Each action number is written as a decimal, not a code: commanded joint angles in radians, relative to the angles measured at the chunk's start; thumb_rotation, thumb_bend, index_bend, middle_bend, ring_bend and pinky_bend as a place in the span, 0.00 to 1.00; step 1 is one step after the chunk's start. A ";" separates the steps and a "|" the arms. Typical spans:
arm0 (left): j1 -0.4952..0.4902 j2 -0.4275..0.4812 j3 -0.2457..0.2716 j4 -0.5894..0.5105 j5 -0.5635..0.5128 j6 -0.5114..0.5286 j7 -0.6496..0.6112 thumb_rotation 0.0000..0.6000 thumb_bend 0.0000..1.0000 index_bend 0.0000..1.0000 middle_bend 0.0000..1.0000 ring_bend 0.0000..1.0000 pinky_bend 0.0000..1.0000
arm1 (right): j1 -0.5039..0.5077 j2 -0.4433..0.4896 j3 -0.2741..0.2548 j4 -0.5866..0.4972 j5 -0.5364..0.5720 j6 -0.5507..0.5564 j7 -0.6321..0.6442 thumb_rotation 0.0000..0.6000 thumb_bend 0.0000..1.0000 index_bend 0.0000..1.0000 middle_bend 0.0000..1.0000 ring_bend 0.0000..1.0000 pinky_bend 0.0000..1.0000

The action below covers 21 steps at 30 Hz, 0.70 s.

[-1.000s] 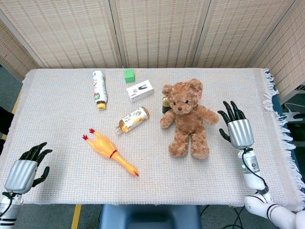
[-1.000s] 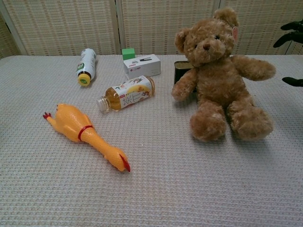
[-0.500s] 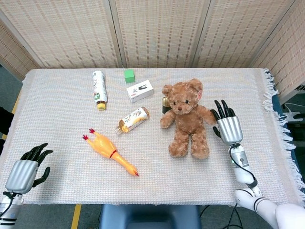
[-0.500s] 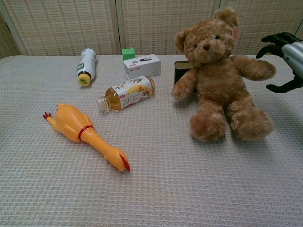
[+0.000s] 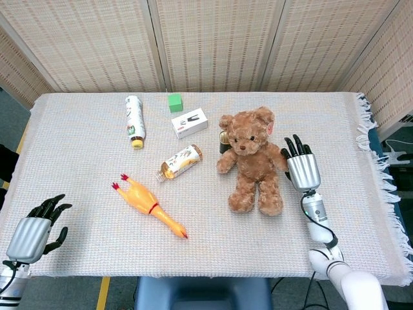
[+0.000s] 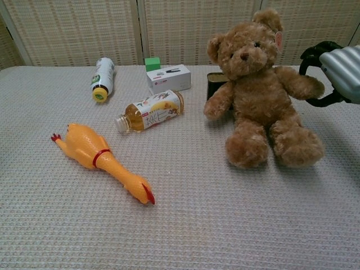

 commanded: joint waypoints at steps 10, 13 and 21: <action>-0.001 0.001 0.006 -0.002 0.006 -0.004 0.008 1.00 0.45 0.24 0.09 0.12 0.30 | 0.035 -0.065 0.000 0.146 0.027 0.035 0.071 1.00 0.11 0.57 0.36 0.32 0.54; -0.002 0.002 0.006 -0.006 0.005 -0.007 0.008 1.00 0.45 0.24 0.10 0.13 0.30 | 0.040 -0.067 0.007 0.158 0.041 0.033 0.073 1.00 0.11 0.61 0.39 0.36 0.55; -0.003 0.002 0.008 -0.009 0.003 -0.013 0.012 1.00 0.45 0.24 0.10 0.13 0.30 | 0.050 -0.072 0.029 0.164 0.077 0.035 0.103 1.00 0.12 0.65 0.42 0.38 0.56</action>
